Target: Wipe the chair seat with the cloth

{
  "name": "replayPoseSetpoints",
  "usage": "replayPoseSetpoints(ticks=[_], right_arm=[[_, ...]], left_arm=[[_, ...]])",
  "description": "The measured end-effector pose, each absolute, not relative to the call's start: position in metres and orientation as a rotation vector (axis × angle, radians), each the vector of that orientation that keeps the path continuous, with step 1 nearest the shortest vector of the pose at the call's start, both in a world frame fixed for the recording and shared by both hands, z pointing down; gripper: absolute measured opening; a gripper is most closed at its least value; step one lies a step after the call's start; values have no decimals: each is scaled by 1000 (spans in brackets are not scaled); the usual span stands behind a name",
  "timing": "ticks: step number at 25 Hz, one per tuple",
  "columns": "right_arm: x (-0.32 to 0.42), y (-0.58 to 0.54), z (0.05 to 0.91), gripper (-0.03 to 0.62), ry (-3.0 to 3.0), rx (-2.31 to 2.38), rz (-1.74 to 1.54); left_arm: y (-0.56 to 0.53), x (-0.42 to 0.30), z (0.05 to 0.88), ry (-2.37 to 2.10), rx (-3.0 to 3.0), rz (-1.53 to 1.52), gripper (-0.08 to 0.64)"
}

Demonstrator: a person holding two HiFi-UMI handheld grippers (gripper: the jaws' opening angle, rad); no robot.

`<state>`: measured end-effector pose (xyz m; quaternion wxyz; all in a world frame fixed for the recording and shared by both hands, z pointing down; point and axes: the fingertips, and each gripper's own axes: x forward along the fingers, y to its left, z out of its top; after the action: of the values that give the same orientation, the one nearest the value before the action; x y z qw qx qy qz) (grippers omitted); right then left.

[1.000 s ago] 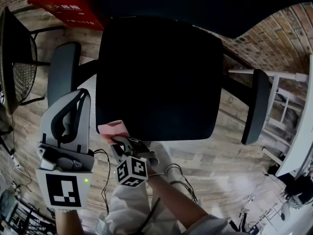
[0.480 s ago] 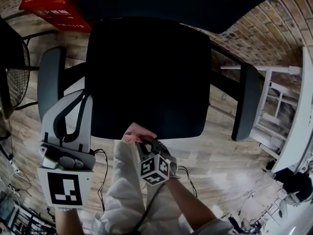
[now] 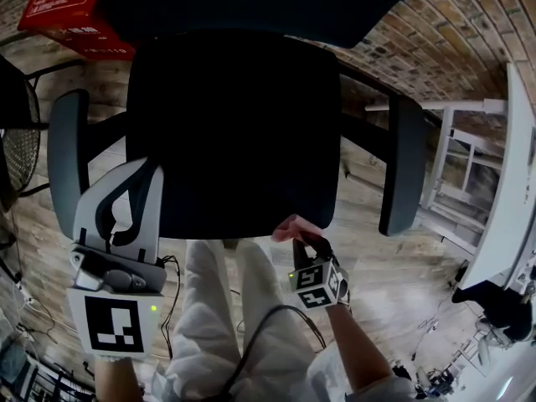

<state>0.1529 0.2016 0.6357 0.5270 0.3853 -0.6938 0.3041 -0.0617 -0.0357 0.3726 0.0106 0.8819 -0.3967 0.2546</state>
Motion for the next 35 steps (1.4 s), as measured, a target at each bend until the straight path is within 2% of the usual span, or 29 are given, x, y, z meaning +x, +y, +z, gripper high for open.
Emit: replayPoseSetpoints(ticks=[5, 13, 25, 35], right_arm=[[204, 205, 635, 55, -1579, 1006, 757], [184, 175, 588, 55, -1700, 1129, 784], [163, 90, 366, 55, -2041, 1362, 458], [167, 64, 191, 55, -2222, 1481, 222]], left_arm=[[-34, -47, 370, -1218, 2773, 800, 18], [-32, -33, 327, -1264, 2790, 790, 18], [-4, -12, 174, -1311, 2898, 800, 18], [38, 8, 65, -1365, 3002, 704, 18]])
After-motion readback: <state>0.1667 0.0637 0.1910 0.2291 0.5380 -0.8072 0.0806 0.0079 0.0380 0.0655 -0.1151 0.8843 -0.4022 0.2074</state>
